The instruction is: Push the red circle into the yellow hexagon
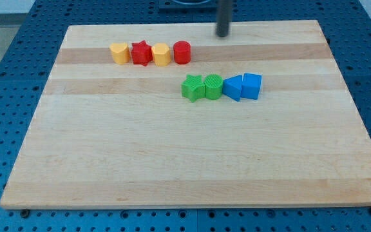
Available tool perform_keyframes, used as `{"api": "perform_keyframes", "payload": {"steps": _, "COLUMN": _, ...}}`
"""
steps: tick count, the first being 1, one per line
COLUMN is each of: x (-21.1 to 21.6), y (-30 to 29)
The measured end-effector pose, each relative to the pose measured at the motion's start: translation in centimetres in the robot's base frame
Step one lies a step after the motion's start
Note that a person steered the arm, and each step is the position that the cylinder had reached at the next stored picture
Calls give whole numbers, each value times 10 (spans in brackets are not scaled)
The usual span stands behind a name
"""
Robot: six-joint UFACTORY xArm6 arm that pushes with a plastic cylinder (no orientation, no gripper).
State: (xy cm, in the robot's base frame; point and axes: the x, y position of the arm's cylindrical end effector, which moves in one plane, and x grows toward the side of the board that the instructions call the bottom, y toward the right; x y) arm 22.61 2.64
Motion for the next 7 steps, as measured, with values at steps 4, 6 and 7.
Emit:
{"api": "perform_keyframes", "payload": {"steps": 4, "x": 0, "y": -56}}
{"api": "perform_keyframes", "payload": {"steps": 6, "x": 12, "y": 28}}
{"api": "perform_keyframes", "payload": {"steps": 7, "x": 48, "y": 24}}
